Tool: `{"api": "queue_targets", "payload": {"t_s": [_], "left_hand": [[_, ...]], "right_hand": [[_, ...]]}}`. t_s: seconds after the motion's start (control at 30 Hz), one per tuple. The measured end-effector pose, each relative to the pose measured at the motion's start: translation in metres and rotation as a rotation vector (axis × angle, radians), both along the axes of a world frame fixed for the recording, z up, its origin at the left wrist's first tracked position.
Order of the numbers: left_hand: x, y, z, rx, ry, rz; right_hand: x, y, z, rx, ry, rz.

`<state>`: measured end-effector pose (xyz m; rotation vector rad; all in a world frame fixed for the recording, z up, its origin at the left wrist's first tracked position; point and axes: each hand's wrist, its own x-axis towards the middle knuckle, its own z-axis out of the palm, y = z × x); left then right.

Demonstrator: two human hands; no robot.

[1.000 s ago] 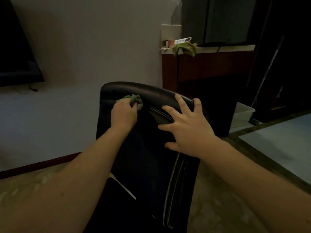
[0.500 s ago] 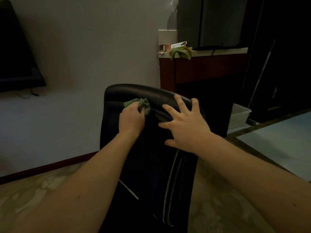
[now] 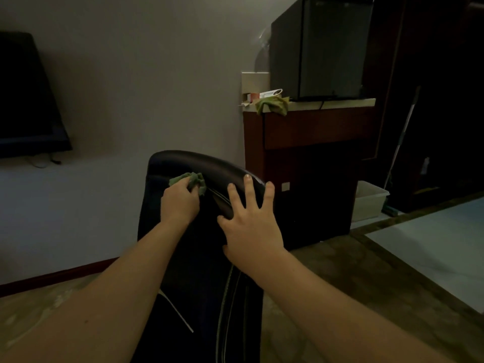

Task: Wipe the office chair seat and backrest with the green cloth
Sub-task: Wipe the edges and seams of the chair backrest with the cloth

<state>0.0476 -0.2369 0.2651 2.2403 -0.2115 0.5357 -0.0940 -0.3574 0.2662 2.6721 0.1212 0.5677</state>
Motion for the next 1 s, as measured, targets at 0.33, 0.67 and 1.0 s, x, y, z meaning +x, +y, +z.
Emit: {"api": "queue_targets", "payload": {"t_s": [0.33, 0.67, 1.0], "left_hand": [[-0.029, 0.007, -0.008, 0.082, -0.117, -0.132], [-0.013, -0.006, -0.001, -0.046, -0.044, -0.041], [-0.039, -0.005, -0.012, -0.027, -0.139, -0.123]], "right_hand": [[-0.003, 0.000, -0.001, 0.006, -0.018, 0.041], [0.005, -0.005, 0.000, -0.014, 0.003, 0.041], [0.008, -0.002, -0.003, 0.017, -0.007, 0.006]]}}
